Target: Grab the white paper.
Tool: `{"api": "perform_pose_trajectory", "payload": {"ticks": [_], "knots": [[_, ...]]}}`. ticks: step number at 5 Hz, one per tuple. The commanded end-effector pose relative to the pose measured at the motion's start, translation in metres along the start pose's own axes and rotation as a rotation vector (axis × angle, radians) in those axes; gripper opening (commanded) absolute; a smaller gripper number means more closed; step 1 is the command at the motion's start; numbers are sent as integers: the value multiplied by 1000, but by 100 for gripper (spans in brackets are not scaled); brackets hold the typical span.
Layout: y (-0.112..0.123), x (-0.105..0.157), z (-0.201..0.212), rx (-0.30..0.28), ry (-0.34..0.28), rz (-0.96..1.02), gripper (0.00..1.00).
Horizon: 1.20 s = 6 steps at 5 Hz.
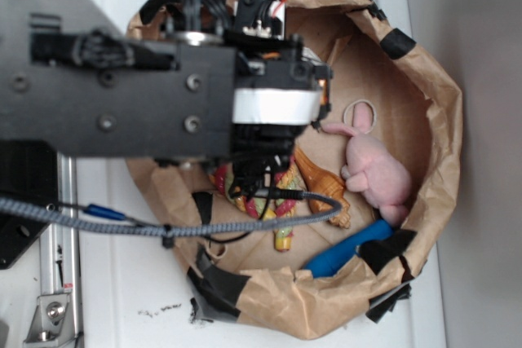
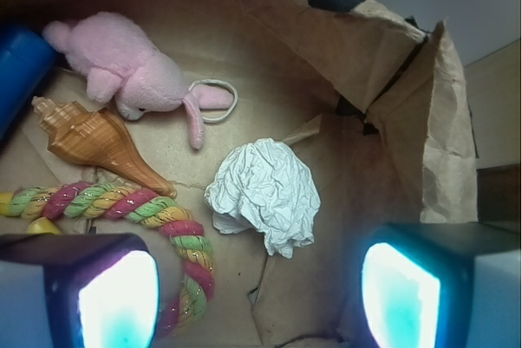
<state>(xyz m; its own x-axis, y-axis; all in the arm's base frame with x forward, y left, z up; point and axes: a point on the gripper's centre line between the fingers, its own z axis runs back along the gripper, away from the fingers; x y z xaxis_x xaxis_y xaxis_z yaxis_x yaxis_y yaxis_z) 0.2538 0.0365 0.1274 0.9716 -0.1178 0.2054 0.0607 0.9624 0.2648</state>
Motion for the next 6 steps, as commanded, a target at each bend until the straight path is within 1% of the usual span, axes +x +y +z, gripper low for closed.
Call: {"api": "perform_pose_trajectory", "payload": {"ticks": [1, 2, 3, 4, 5, 6], "knots": [[6, 6, 8, 12, -29, 24, 100], [2, -2, -15, -102, 49, -215, 100], [6, -9, -49, -107, 102, -375, 100], [6, -9, -64, -108, 114, -476, 100], [22, -5, -78, -103, 99, -467, 100], [21, 6, -107, -120, 87, -467, 100]]}}
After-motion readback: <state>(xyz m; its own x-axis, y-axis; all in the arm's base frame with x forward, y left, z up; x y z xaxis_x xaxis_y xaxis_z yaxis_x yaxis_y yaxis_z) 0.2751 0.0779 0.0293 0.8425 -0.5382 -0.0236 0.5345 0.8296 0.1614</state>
